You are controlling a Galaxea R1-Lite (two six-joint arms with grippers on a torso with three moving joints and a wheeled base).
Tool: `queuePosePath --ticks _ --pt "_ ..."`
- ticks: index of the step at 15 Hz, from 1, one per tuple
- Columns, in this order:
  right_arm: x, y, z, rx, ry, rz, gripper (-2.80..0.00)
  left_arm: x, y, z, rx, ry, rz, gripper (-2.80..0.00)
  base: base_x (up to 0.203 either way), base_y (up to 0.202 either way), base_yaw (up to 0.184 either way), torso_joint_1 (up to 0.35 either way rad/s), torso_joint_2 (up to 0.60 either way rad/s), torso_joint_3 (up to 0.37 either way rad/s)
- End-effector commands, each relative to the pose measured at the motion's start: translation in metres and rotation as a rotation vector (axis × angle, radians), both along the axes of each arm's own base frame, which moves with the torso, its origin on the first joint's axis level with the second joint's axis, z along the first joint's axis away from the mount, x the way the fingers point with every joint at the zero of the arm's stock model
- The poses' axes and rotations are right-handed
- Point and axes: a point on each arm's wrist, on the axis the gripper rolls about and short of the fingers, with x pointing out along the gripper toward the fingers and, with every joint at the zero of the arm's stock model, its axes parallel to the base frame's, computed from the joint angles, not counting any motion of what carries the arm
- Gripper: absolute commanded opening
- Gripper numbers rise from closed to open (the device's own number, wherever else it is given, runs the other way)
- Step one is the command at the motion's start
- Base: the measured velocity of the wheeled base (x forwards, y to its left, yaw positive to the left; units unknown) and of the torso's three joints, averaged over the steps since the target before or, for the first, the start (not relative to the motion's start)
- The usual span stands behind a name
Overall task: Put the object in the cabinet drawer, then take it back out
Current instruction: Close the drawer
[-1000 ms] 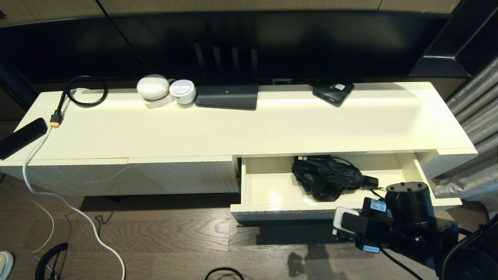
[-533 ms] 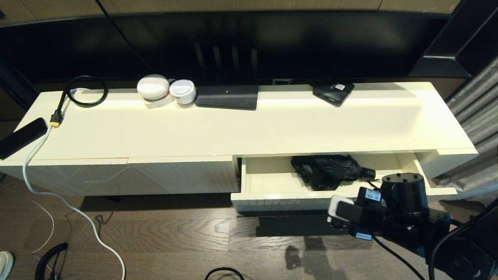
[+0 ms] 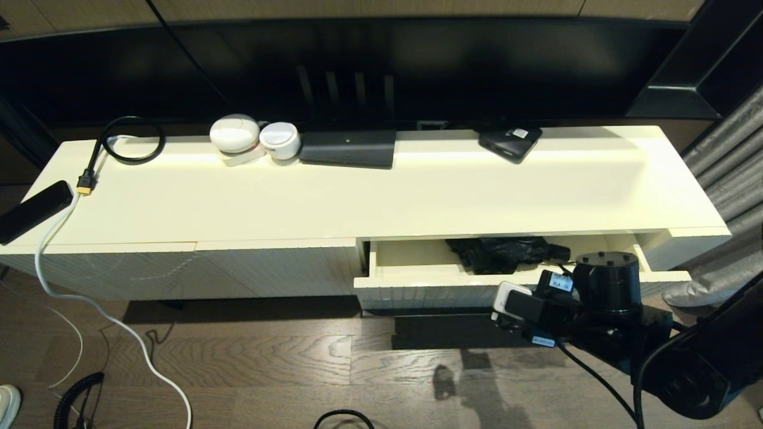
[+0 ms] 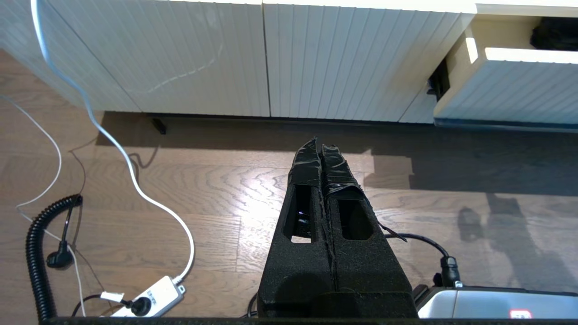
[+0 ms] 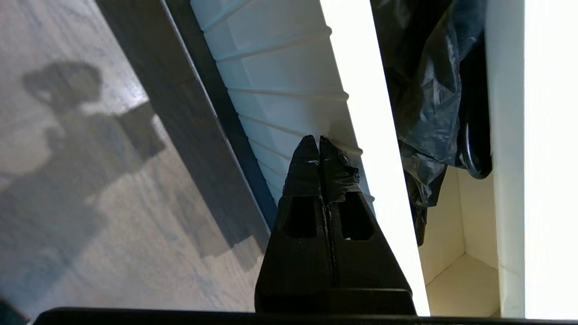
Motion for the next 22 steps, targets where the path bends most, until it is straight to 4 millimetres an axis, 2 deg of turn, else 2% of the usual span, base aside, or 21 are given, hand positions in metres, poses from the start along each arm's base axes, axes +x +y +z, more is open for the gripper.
queuePosePath --ticks 1,13,22 --pt "0.006 0.002 -0.001 0.000 -0.017 -0.001 -2.80 0.000 0.000 0.000 -0.001 0.000 0.002 -2.80 0.000 0.000 0.000 0.000 0.00 0.000" --pt "0.025 0.006 0.019 0.005 -0.124 -0.019 -2.80 0.000 0.000 0.000 -0.001 0.000 0.000 -2.80 0.000 0.000 0.000 0.000 0.00 0.000" --pt "0.050 0.007 0.015 0.016 -0.154 -0.042 -2.80 0.000 0.000 0.000 -0.001 0.000 0.002 -2.80 0.000 0.000 0.000 0.000 0.00 0.000"
